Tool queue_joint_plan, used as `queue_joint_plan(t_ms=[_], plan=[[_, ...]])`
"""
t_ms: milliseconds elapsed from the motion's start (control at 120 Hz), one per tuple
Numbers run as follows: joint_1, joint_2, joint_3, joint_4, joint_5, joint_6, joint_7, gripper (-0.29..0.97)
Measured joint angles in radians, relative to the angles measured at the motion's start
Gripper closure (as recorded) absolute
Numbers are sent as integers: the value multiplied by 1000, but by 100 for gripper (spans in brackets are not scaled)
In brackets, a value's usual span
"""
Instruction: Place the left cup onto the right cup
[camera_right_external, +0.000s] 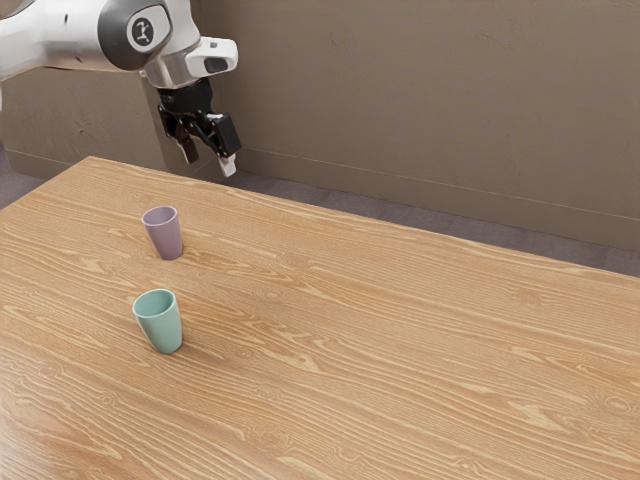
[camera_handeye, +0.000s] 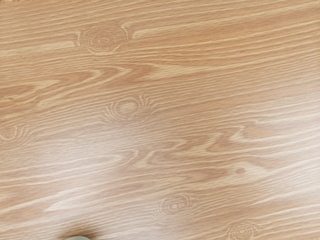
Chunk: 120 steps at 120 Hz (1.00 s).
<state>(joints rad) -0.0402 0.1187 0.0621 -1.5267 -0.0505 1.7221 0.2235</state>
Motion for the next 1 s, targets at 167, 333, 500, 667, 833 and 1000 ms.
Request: queue_joint_plan(t_ms=[167, 333, 500, 667, 833, 1000], plan=[[0, 0, 0, 0, 0, 0, 7, 0], [0, -1, 1, 1, 1, 0, 12, 0], [0, 0, 1, 1, 3, -1, 16, 0], [-3, 3, 33, 1, 6, -2, 19, 0], [4, 6, 93, 9, -3, -3, 21, 0], [7, 19, 136, 33, -9, -5, 24, 0]])
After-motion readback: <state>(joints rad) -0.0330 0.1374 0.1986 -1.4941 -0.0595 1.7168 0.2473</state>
